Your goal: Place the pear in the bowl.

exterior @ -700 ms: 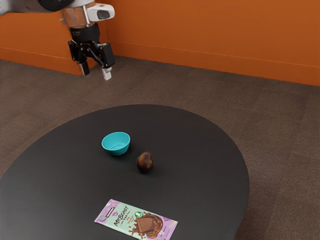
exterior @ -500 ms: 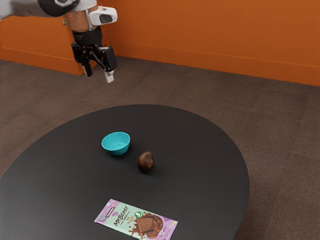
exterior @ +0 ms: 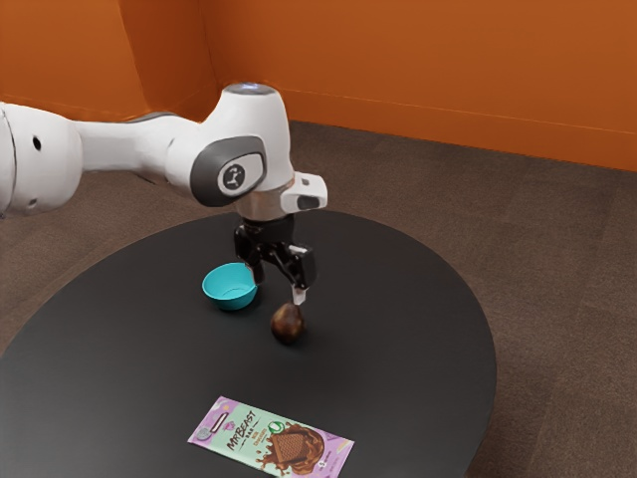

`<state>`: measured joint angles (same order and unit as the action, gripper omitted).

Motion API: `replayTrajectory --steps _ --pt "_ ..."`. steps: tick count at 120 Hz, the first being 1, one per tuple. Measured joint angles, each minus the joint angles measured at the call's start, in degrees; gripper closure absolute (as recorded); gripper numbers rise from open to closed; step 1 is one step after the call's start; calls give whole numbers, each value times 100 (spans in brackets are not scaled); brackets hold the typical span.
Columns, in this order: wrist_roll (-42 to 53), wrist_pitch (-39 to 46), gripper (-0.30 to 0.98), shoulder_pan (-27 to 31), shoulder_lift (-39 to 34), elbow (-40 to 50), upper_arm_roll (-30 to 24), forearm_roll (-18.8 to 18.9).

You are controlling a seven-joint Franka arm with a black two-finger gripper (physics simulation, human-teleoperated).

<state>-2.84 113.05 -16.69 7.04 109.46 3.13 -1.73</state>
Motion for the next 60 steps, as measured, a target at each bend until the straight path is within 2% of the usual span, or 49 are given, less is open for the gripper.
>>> replayTrajectory --steps 14,25,60 --pt "-220 744 2 103 433 225 15 26" --pt "-359 1318 2 126 718 254 21 202" --pt "-613 2347 2 361 957 578 37 559"
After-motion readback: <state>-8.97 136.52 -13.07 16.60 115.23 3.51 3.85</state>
